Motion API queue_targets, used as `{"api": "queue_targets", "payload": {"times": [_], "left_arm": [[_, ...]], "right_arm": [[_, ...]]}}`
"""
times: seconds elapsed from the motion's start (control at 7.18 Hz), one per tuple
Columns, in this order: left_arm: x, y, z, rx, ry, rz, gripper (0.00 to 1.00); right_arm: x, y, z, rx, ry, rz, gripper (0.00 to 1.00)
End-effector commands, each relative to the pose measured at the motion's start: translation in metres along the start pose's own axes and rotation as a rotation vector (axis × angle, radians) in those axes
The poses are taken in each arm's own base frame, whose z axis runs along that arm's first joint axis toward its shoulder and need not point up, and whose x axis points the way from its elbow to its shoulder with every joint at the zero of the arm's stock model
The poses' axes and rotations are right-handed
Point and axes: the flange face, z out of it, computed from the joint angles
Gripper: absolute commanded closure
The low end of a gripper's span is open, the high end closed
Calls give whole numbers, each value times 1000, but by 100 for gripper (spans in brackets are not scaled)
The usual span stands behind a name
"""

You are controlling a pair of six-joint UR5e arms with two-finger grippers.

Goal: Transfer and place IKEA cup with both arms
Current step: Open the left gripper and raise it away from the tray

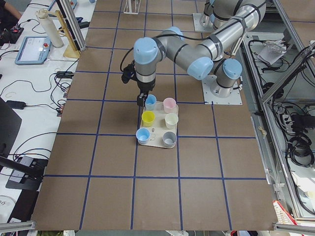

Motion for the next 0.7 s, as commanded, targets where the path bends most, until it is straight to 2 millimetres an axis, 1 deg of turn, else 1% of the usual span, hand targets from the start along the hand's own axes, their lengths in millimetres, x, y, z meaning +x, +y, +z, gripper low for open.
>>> {"api": "queue_targets", "payload": {"times": [0.0,0.14,0.28,0.42,0.56], "left_arm": [[128,-64,-25,-29,19,-192,0],[199,-83,-35,-26,4,-233,0],[262,-97,-39,-29,0,-270,0],[322,-102,-33,-46,-2,-311,0],[361,-94,-20,-74,-8,-308,0]], "right_arm": [[0,0,0,0,0,1,0],[0,0,0,0,0,1,0],[0,0,-1,2,0,3,0],[0,0,-1,2,0,3,0],[0,-1,0,0,0,1,0]]}}
